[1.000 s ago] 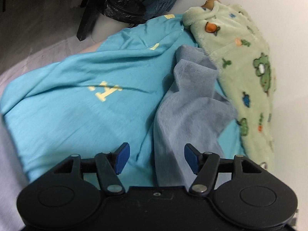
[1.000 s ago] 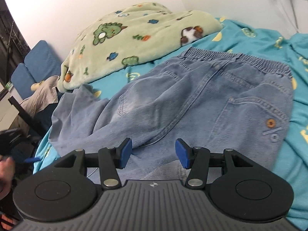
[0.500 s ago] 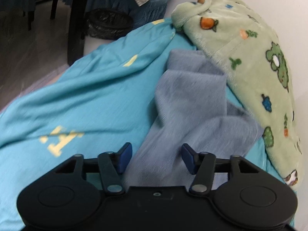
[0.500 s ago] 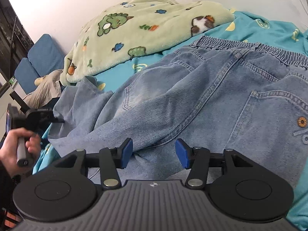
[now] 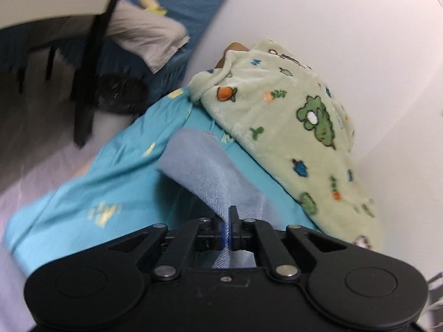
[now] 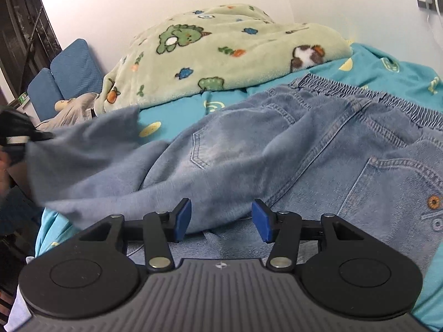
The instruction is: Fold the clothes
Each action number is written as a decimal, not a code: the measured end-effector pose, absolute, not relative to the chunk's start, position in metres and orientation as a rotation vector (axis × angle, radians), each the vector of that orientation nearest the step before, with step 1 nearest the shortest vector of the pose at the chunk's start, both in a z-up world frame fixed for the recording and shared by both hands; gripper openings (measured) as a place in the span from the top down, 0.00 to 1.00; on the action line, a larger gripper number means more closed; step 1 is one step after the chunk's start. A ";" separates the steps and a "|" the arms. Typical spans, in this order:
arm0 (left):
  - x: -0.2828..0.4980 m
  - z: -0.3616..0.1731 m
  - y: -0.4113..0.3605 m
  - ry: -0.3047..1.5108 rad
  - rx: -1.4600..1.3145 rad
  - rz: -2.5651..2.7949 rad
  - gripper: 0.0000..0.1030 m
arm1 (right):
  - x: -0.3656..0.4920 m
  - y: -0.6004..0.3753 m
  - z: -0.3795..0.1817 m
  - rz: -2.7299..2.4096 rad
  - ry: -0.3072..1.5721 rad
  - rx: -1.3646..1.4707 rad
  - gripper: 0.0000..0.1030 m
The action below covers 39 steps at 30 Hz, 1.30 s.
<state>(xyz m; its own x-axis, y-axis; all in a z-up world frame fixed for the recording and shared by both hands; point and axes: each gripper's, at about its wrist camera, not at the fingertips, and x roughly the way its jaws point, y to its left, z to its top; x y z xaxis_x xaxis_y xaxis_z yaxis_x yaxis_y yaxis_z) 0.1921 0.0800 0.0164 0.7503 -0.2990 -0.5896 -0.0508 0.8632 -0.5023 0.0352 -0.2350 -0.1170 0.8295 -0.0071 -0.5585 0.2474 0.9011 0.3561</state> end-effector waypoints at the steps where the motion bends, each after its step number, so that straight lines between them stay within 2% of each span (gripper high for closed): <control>1: 0.175 0.019 0.085 0.736 -0.536 -0.134 0.99 | 0.033 -0.235 -0.115 -0.139 0.576 0.431 0.49; 5: 0.117 0.000 0.109 0.855 -0.631 -0.057 0.99 | 0.027 -0.235 -0.110 -0.138 0.569 0.437 0.49; 10: 0.109 -0.054 0.137 1.001 -0.802 -0.027 0.97 | 0.024 -0.236 -0.111 -0.138 0.598 0.463 0.49; 12: 0.115 -0.057 0.144 0.996 -0.860 -0.026 0.91 | 0.024 -0.235 -0.113 -0.138 0.616 0.460 0.49; 13: 0.118 -0.058 0.148 0.993 -0.889 -0.026 0.85 | 0.023 -0.234 -0.113 -0.139 0.625 0.457 0.49; 14: 0.122 -0.058 0.151 0.990 -0.918 -0.039 0.74 | 0.023 -0.234 -0.114 -0.141 0.633 0.457 0.49; 16: 0.131 -0.059 0.155 0.964 -0.966 -0.067 0.60 | 0.020 -0.236 -0.113 -0.143 0.637 0.475 0.49; 17: 0.133 -0.060 0.158 0.946 -0.989 -0.069 0.55 | 0.019 -0.236 -0.113 -0.145 0.637 0.486 0.49; 19: 0.148 -0.069 0.162 0.958 -1.028 -0.066 0.54 | 0.017 -0.239 -0.113 -0.149 0.632 0.500 0.48; 25: 0.202 -0.088 0.165 1.051 -0.927 -0.105 0.54 | 0.025 -0.235 -0.117 -0.145 0.656 0.494 0.48; 29: 0.222 -0.111 0.176 1.117 -1.014 -0.133 0.54 | 0.029 -0.234 -0.119 -0.139 0.663 0.499 0.48; 33: 0.217 -0.115 0.182 1.101 -1.041 -0.188 0.55 | 0.036 -0.231 -0.124 -0.135 0.674 0.483 0.48; 36: 0.213 -0.108 0.171 1.101 -0.921 -0.199 0.74 | 0.039 -0.227 -0.125 -0.116 0.677 0.483 0.48; 38: 0.207 -0.101 0.163 1.084 -0.857 -0.174 0.93 | 0.040 -0.224 -0.124 -0.099 0.669 0.475 0.48; 39: 0.203 -0.095 0.158 1.062 -0.823 -0.175 0.93 | 0.040 -0.223 -0.124 -0.090 0.665 0.470 0.48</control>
<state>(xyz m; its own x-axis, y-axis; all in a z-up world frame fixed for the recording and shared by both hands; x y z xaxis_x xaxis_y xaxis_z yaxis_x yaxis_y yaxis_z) 0.2028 0.1580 -0.0946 0.5038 -0.5007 -0.7039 -0.2481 0.6967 -0.6731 0.0403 -0.2229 -0.1240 0.7872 0.0674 -0.6130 0.2281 0.8917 0.3910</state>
